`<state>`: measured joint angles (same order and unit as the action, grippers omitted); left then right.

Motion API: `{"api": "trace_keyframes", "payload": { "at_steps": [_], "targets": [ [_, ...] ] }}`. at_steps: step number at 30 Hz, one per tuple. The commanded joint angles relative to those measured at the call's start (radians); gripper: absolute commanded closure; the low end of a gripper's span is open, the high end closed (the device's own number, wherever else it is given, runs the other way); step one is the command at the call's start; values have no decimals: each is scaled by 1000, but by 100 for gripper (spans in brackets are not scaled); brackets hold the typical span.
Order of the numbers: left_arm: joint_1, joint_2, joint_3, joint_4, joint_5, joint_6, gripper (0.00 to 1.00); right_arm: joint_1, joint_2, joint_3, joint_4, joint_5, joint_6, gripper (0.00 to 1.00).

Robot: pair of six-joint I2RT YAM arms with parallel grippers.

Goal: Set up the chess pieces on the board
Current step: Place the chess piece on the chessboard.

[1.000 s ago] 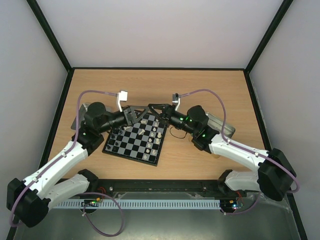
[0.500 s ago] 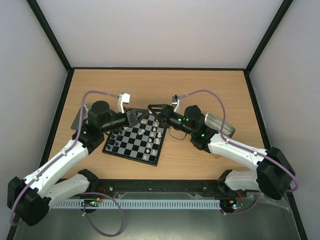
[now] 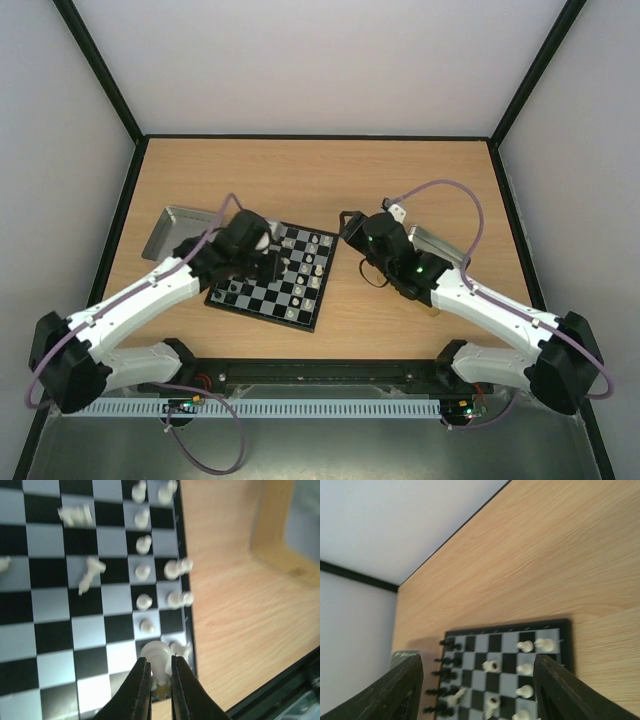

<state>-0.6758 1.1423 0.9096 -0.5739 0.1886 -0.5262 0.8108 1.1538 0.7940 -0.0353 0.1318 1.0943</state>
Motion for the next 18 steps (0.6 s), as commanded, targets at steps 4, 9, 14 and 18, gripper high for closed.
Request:
{"api": "trace_keyframes", "payload": {
  "at_steps": [4,9,14,18],
  "targets": [
    [-237,138,102,-298,-235,21,98,-3,-85,10,-196,317,-49,40],
    [-332,216,140,-298,-165,39,98,-4,-121,1,-239,382,-54,40],
    [-373,314,157,-275,-169,46,97,-2,-139,-21,-239,381,-39,40],
    [-376,371,166,-238,-169,39,96,-3,-140,-27,-238,373,-32,40]
  ]
}}
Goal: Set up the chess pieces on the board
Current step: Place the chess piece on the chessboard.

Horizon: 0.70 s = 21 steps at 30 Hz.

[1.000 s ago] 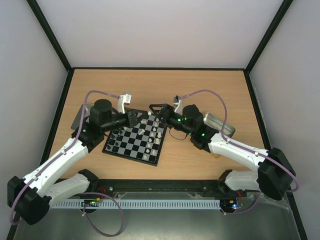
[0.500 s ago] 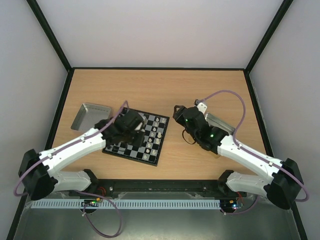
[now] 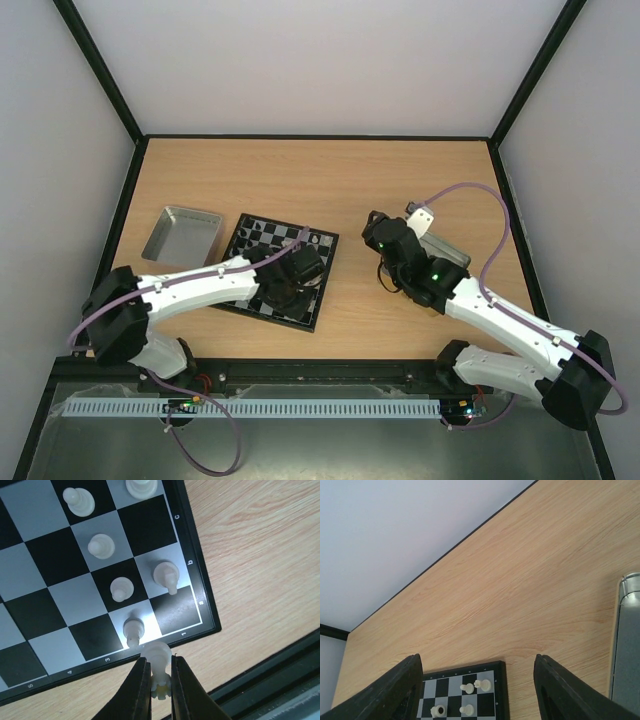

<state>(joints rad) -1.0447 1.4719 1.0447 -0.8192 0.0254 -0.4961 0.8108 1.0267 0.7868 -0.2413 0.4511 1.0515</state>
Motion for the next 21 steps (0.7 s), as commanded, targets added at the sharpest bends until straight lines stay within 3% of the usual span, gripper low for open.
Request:
{"api": "trace_keyframes", "payload": {
  "at_steps": [1,21],
  "targets": [
    [-7,51,33,15,1,8,97,-3,-13,-21,-32,54,11,40],
    [-11,159,14,108,38,14,92,-4,-2,-21,-21,41,13,39]
  ]
}}
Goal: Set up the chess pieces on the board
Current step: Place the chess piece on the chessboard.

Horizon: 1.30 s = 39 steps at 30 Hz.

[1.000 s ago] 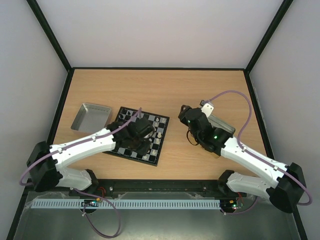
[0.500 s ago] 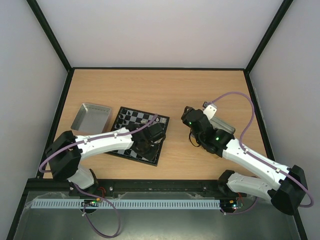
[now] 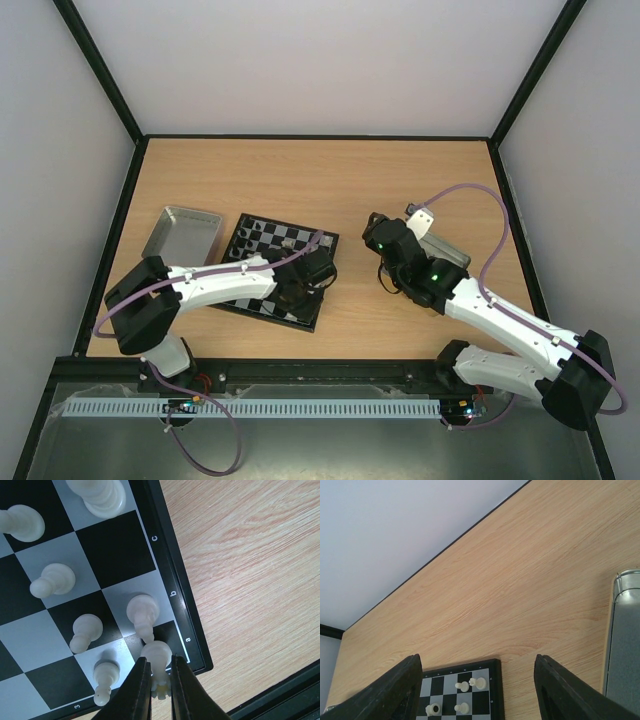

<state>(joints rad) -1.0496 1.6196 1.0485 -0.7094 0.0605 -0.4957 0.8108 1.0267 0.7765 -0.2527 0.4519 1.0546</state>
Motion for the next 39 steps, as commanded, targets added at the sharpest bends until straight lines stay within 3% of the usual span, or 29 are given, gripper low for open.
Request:
{"api": "trace_keyframes", "payload": {
  "at_steps": [1,26,39],
  "targets": [
    [-5,13,11,-3,3,13,92,-3,-1,-11,-8,39,10,39],
    [-7,20,-5,-11,19,35,76,-3,5,-16,-2,24,16,39],
    [41,-156,85,-51,-35,49,50,-4,2,-1,42,-64,-31,39]
  ]
}}
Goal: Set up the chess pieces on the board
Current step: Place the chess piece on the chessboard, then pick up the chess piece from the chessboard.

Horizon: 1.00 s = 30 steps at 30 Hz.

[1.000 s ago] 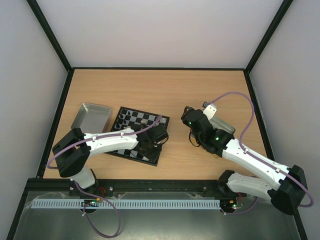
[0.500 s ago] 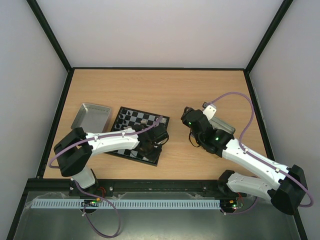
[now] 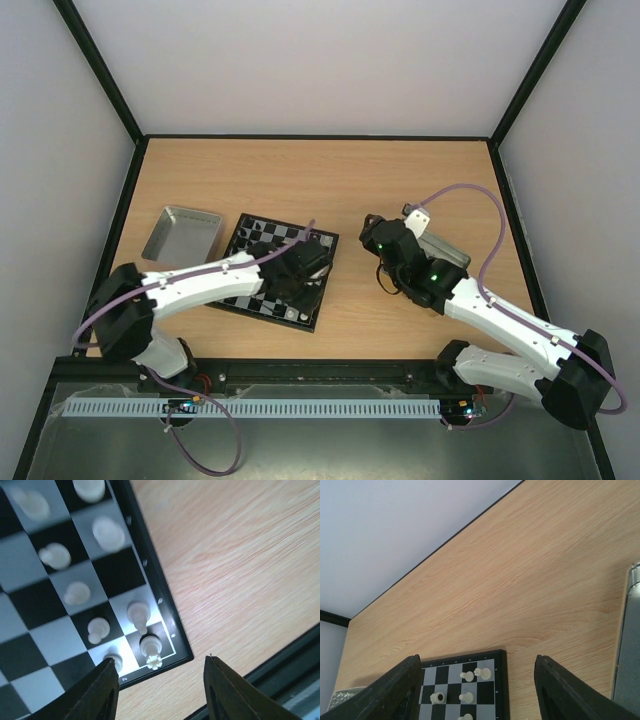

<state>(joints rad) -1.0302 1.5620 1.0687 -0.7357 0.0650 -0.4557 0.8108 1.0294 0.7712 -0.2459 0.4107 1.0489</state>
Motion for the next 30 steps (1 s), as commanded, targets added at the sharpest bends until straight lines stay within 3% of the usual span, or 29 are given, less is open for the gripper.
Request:
{"api": "trace_keyframes", "payload": {
  "at_steps": [1,4,9,13,18,23,30],
  "targets": [
    [29,-116,67,-19,-45,11,50,-3,6,6,41,-34,-30,39],
    [74,-168,58,11,-95,-3,50,-3,44,27,60,-89,-60,39],
    [246,-287,8,88,-213,-62,50,-2,190,117,72,-240,-129,40],
    [371,-396,-64,173,-251,-88,50,3,362,239,37,-355,-175,48],
    [469,-511,-135,248,-313,-102,48,78,586,419,-52,-333,-228,51],
    [506,-618,-195,281,-369,-139,46,152,764,584,-147,-313,-263,56],
    [507,-735,-244,316,-449,-161,41,196,912,671,-214,-322,-284,63]
  ]
}}
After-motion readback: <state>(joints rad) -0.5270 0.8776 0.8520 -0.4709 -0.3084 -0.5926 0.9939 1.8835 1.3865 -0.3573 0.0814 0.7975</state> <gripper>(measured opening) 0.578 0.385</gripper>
